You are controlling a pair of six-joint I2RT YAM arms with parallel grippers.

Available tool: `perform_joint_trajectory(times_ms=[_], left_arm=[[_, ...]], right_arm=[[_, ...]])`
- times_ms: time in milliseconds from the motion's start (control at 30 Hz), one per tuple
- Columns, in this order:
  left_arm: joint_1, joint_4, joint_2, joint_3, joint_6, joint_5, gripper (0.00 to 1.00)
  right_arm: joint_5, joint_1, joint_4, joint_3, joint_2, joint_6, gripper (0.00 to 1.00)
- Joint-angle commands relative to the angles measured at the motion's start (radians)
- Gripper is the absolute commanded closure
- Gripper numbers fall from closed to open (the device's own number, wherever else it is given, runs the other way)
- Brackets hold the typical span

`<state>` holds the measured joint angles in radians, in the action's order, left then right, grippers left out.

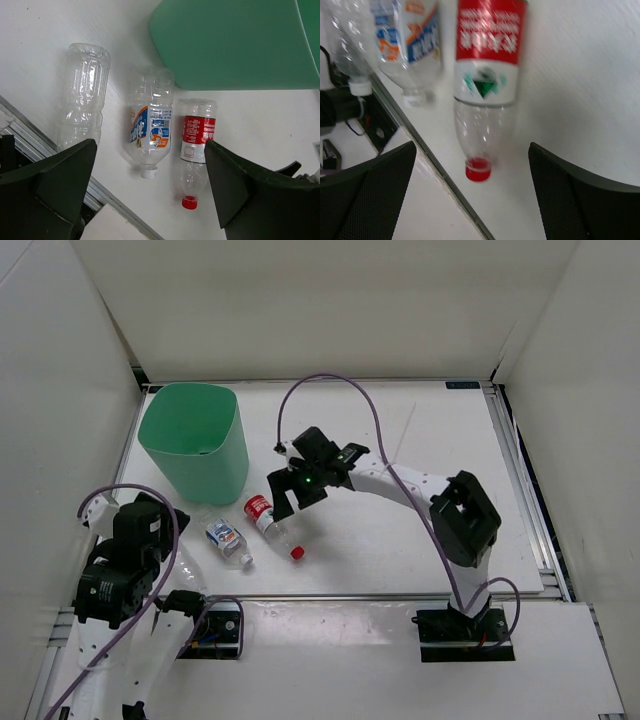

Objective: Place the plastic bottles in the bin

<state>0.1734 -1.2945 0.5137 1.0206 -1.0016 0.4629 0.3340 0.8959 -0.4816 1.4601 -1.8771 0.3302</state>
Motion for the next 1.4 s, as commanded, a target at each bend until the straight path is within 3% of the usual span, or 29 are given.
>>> perform_joint_trajectory(times_ms=[0,133,200,300,467,533,600,667,833,967,1067,1167,1367], left_arm=[[0.005,-0.025,-0.009,0.016,-0.046,0.037,0.00],[0.005,-0.034,0.000,0.038,-0.009,0.026,0.00],[0.005,-0.055,0.000,0.050,0.001,0.042,0.00],[0.005,-0.089,0.000,0.071,0.012,0.052,0.00],[0.005,-0.089,0.000,0.121,0.067,0.052,0.00],[0.005,-0.100,0.000,0.121,0.067,0.052,0.00],[0.005,-0.100,-0.009,0.121,0.067,0.043,0.00],[0.005,-0.100,-0.009,0.111,0.067,0.043,0.00],[0.005,-0.100,0.000,0.073,0.021,0.043,0.00],[0.005,-0.086,0.009,0.021,-0.037,0.043,0.00],[0.005,-0.065,0.023,-0.011,-0.075,0.020,0.00],[0.005,-0.055,0.077,-0.011,-0.095,-0.009,0.00],[0.005,-0.065,0.169,0.026,-0.040,-0.087,0.00]], right_arm=[[0.108,-0.003,0.046,0.109,-0.068,-0.014,0.05],[0.157,-0.012,0.058,0.154,-0.143,-0.004,0.05],[0.157,-0.012,0.058,0.178,-0.178,0.010,0.00],[0.076,-0.022,0.046,0.213,-0.252,0.038,0.00],[0.076,-0.022,0.015,0.281,-0.338,0.038,0.01],[0.086,-0.022,-0.007,0.299,-0.364,0.050,0.11],[0.077,-0.022,-0.067,0.339,-0.384,0.050,0.14],[0.066,-0.022,-0.078,0.339,-0.384,0.037,0.29],[0.033,-0.054,-0.132,0.234,-0.223,0.024,0.60],[-0.013,-0.090,-0.231,0.244,-0.090,0.024,0.72],[-0.027,-0.135,-0.273,0.379,0.008,0.079,0.73],[-0.074,-0.186,-0.261,0.627,0.032,0.188,0.75],[-0.136,-0.145,0.059,1.096,-0.166,0.193,0.74]])
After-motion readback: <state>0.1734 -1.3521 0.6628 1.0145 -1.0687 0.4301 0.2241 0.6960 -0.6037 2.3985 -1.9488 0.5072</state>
